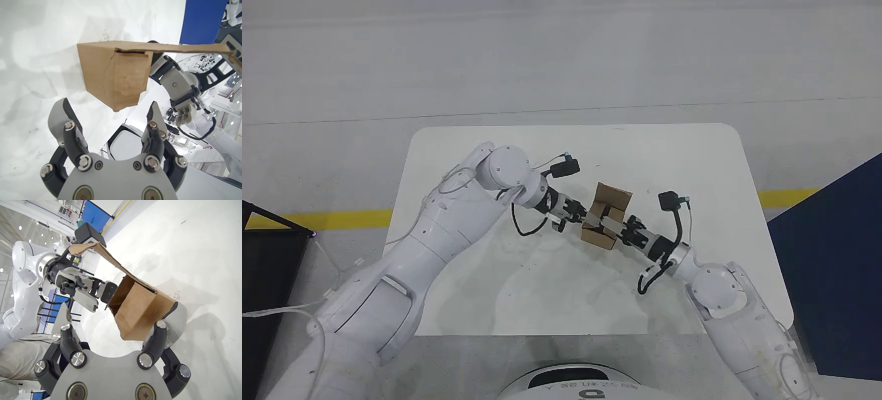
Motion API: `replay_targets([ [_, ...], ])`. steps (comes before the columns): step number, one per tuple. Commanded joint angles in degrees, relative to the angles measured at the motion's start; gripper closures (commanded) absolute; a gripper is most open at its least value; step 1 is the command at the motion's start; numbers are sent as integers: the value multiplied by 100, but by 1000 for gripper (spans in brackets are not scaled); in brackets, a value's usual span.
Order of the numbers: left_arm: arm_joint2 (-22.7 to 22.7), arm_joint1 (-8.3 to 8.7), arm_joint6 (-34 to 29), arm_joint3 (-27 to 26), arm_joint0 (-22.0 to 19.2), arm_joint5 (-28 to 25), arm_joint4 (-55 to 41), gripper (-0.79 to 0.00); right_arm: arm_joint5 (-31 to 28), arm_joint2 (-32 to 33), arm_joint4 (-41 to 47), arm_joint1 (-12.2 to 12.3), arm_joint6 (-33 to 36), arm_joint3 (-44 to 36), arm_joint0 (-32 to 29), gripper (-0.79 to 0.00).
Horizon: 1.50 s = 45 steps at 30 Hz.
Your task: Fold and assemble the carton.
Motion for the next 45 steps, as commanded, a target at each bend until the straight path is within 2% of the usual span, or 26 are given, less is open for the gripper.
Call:
replay_targets([
  [1,-43,21,22,-49,18,28,22,-686,-1,9,-9,5,-8,-10,-20,-785],
  [4,-120,64,67,-96,47,127,103,-656,-10,26,-6,13,-24,-37,-58,-785],
  [8,-201,121,80,-198,95,196,233,-656,-5,48,-17,24,-32,-76,-104,-785],
  [12,-160,104,106,-201,86,78,252,-628,13,59,-9,34,7,-101,-120,-785],
  [16,-3,2,136,42,-56,-121,208,-588,13,62,-10,45,55,-129,-122,-785],
  [21,224,-147,134,419,-326,-175,276,-474,3,96,-6,60,52,-149,-184,-785],
  [24,373,-242,92,511,-455,-180,322,-431,-16,115,17,68,52,-137,-216,-785],
  [27,494,-351,87,637,-549,-271,248,-428,-34,122,21,75,51,-136,-235,-785],
  [30,599,-453,109,783,-647,-351,209,-471,-51,140,40,82,41,-134,-273,-785],
  [33,692,-537,61,946,-746,-379,220,-474,-61,165,55,90,18,-135,-310,-785],
  [35,754,-594,18,1044,-803,-383,225,-382,-69,167,58,94,14,-134,-321,-785],
  [41,858,-740,57,1286,-917,-514,197,-299,-63,114,85,97,44,-91,-293,-785],
  [44,882,-791,48,1390,-962,-539,193,-166,-69,98,110,99,52,-64,-273,-785],
  [45,883,-804,47,1417,-977,-546,191,0,-71,95,112,100,52,-59,-269,-785],
])
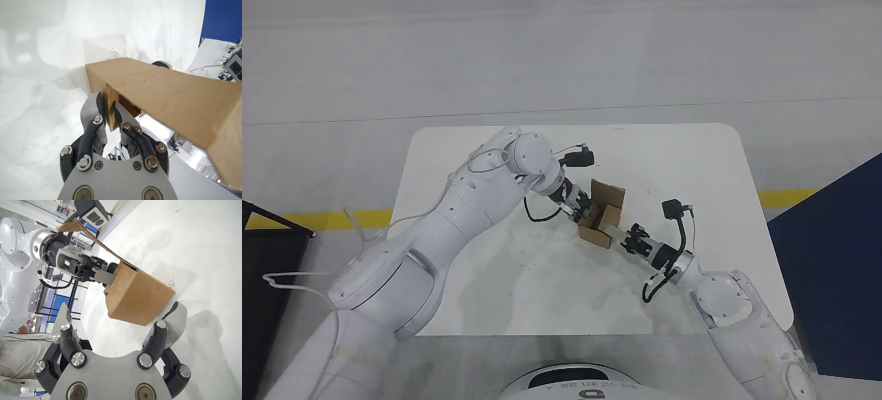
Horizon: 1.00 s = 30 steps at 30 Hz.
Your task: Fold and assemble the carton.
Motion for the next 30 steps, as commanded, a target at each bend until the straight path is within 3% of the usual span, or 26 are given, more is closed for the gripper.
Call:
replay_targets([
  [1,0,-21,-11,41,-25,-9,-5,0,3,-2,-5,2,-5,6,6,-785],
  [10,-79,-5,-138,-80,-98,106,131,0,53,46,-51,20,-66,-130,-18,-785],
  [11,-98,13,-127,-112,-96,99,183,-123,59,52,-57,22,-74,-154,-18,-785],
  [12,-120,36,-110,-150,-93,78,247,-674,70,60,-73,25,-84,-175,-19,-785],
  [13,-162,64,-82,-192,-77,11,277,-785,81,68,-71,26,-95,-192,-23,-785],
  [22,-864,552,338,-532,258,-558,787,-785,-24,246,-157,48,-382,-412,-74,-785],
  [26,-1405,871,583,-935,714,-976,928,-785,-149,377,-565,42,-1005,-538,-57,-785],
  [30,-1834,1193,322,-1465,1210,-1197,1367,-785,23,352,-1086,22,-1419,-489,155,-785],
])
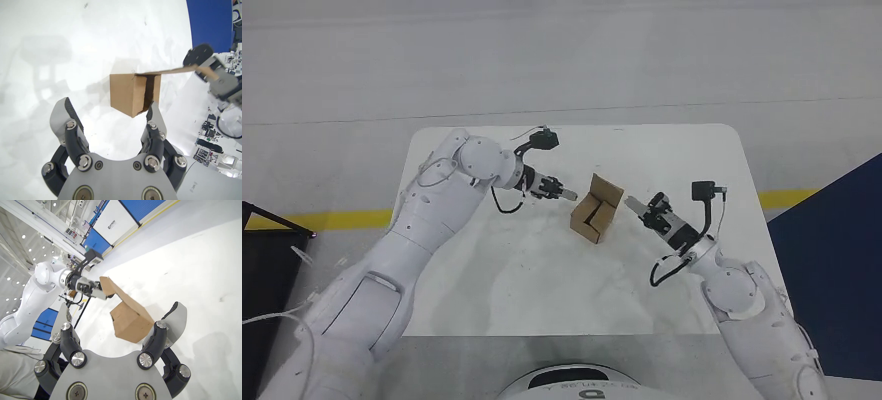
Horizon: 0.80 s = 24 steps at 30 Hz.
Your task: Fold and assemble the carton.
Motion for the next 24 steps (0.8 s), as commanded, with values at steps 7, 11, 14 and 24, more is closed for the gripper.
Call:
replay_targets([
  [7,-760,479,-459,-1448,1072,-327,364,-785,-5,-458,-373,-49,242,46,566,-785],
  [11,-831,560,-679,-1700,1313,-250,359,-785,-174,-706,-271,-74,508,74,802,-776],
  [14,-659,529,-671,-1725,1270,-204,360,-785,-322,-824,-146,-77,783,123,896,-776],
  [24,241,145,-303,-452,336,-290,284,-785,-553,-930,510,-18,2047,301,1079,-785],
])
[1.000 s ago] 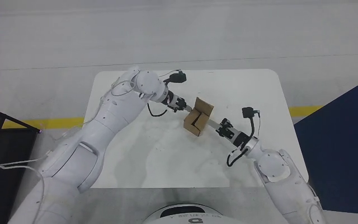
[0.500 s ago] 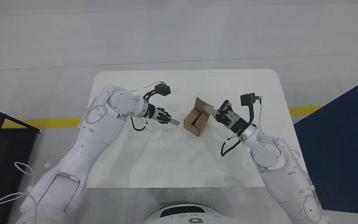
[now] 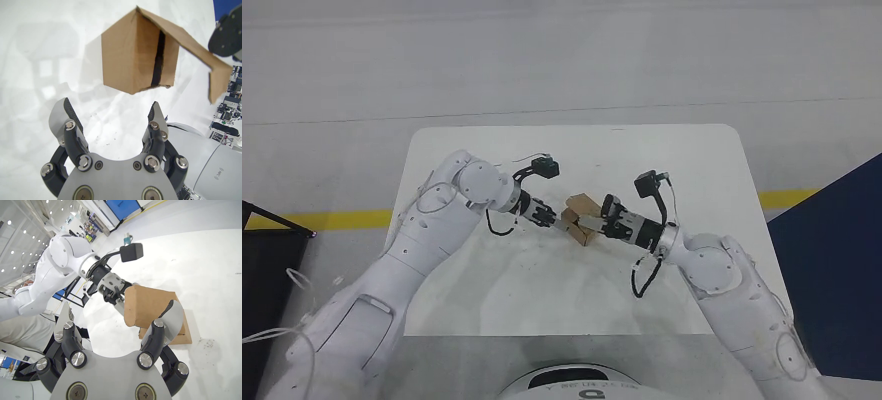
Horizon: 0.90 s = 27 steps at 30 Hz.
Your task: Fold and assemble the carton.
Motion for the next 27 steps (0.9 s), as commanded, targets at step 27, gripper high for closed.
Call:
replay_targets([
  [27,-1004,493,385,-519,908,55,258,-785,1033,-529,-400,-6,508,83,483,-785],
])
